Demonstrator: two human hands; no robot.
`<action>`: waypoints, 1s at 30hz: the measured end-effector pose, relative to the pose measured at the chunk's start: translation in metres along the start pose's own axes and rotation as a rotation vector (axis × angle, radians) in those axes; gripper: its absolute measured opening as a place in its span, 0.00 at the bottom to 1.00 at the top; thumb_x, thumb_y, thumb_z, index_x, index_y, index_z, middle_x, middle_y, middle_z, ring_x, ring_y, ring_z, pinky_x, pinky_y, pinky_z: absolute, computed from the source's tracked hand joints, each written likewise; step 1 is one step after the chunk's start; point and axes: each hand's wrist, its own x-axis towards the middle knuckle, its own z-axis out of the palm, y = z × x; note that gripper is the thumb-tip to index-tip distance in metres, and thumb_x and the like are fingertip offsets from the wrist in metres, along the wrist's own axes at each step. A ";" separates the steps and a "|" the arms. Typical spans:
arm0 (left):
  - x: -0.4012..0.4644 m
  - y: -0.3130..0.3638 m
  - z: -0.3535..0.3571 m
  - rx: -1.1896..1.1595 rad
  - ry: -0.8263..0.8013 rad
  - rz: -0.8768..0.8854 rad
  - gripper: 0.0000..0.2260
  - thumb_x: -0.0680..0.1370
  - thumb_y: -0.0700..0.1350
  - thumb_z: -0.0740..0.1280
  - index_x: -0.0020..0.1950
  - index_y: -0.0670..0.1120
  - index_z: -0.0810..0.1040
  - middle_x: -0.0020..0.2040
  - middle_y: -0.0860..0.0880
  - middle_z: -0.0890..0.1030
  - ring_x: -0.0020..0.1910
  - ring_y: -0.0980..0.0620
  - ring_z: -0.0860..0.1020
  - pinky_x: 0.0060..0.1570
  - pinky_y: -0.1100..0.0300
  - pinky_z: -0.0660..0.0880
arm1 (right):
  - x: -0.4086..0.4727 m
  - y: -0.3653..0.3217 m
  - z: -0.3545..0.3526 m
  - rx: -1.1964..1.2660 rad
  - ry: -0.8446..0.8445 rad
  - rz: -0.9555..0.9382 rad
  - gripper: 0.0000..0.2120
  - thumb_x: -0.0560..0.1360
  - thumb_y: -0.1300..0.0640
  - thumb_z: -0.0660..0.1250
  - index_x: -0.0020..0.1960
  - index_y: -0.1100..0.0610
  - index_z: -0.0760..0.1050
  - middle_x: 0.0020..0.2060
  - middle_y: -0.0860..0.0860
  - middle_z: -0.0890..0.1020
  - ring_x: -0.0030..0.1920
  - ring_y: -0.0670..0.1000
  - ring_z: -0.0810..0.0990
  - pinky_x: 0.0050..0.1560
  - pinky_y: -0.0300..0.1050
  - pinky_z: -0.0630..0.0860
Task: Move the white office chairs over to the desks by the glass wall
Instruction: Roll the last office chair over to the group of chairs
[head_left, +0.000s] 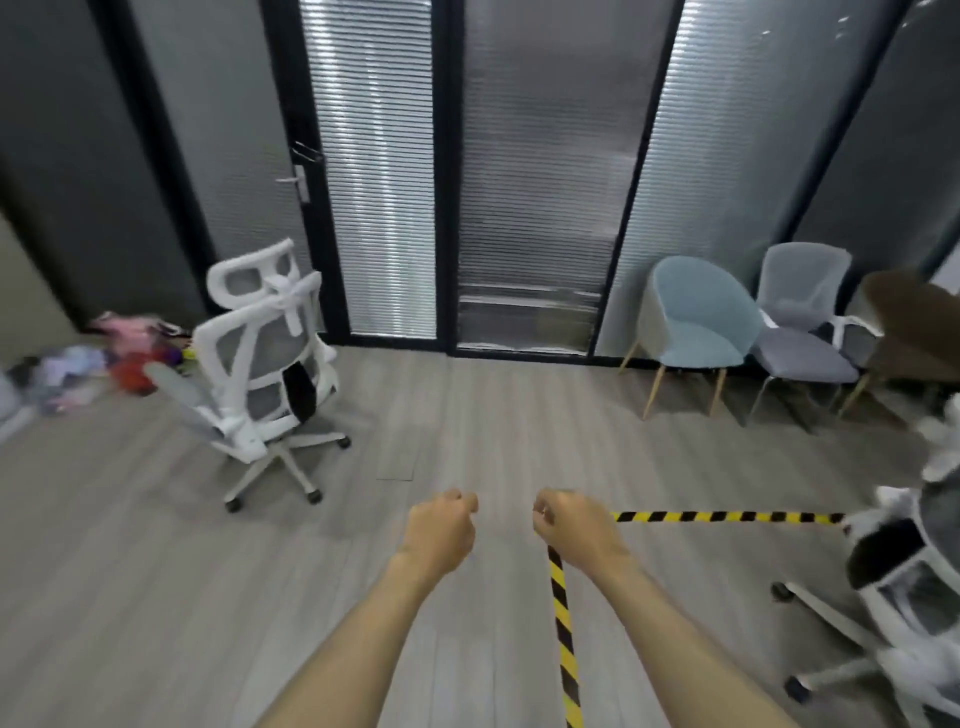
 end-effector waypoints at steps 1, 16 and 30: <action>0.000 -0.027 -0.004 -0.007 0.003 -0.032 0.16 0.82 0.44 0.59 0.70 0.50 0.73 0.66 0.47 0.77 0.63 0.42 0.77 0.58 0.52 0.73 | 0.016 -0.022 0.007 0.001 -0.020 -0.026 0.11 0.79 0.49 0.60 0.52 0.50 0.80 0.46 0.48 0.85 0.45 0.54 0.83 0.44 0.49 0.79; 0.111 -0.322 -0.061 -0.029 0.038 -0.420 0.15 0.80 0.45 0.60 0.65 0.52 0.77 0.63 0.47 0.79 0.61 0.41 0.78 0.53 0.52 0.74 | 0.307 -0.234 0.095 0.084 -0.273 -0.276 0.12 0.78 0.49 0.61 0.53 0.49 0.82 0.46 0.49 0.85 0.48 0.55 0.83 0.47 0.46 0.78; 0.311 -0.550 -0.157 -0.047 0.190 -0.511 0.10 0.80 0.46 0.62 0.60 0.50 0.77 0.58 0.48 0.80 0.55 0.44 0.78 0.48 0.50 0.77 | 0.610 -0.381 0.141 0.281 -0.357 -0.364 0.12 0.78 0.50 0.61 0.57 0.46 0.79 0.53 0.48 0.85 0.54 0.54 0.82 0.55 0.49 0.79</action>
